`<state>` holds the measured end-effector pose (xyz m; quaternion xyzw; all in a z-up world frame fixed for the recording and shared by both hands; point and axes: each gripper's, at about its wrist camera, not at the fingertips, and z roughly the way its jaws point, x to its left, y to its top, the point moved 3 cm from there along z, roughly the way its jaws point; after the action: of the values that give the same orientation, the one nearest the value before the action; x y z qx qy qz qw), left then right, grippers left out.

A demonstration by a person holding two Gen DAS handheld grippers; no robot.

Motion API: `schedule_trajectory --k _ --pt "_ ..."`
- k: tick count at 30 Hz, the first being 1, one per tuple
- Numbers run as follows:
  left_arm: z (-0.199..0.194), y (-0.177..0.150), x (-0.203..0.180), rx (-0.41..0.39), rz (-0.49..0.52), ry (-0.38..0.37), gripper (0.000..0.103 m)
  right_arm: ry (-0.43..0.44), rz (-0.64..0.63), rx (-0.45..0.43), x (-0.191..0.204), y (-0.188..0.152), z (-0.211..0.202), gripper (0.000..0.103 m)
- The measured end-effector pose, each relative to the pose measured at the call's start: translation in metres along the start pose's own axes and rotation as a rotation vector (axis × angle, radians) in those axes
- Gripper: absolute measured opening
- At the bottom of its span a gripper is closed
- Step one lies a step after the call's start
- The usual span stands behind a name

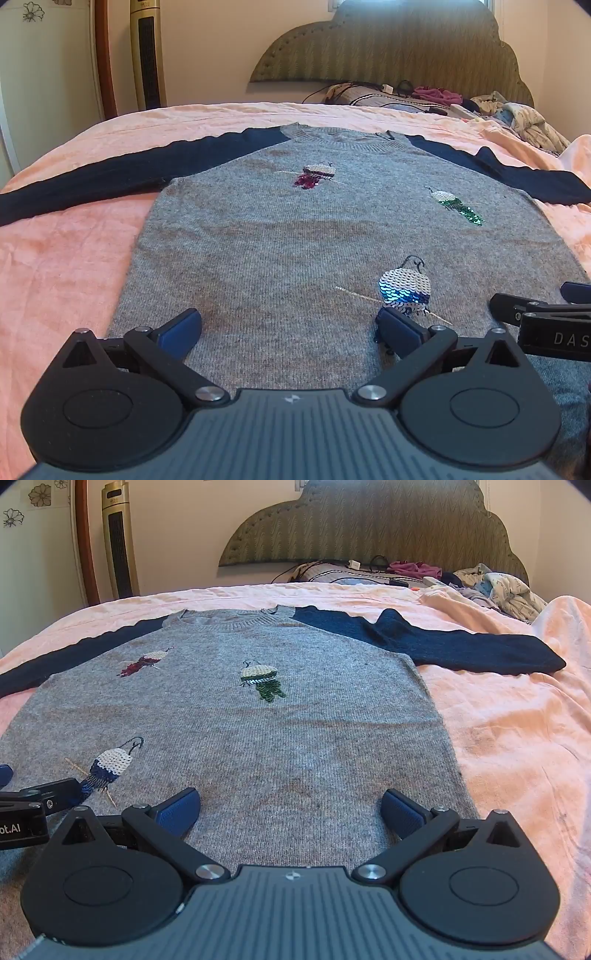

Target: Fold small clothes

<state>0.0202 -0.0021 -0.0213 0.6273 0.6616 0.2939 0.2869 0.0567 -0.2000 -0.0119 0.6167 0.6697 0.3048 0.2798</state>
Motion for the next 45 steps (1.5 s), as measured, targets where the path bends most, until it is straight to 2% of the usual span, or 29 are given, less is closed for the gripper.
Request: schedule_trajectory --k 45 --pt "-0.0002 0.0019 0.001 0.0 -0.003 0.009 0.103 0.0 0.0 0.0 0.0003 0.0004 0.0 0.103"
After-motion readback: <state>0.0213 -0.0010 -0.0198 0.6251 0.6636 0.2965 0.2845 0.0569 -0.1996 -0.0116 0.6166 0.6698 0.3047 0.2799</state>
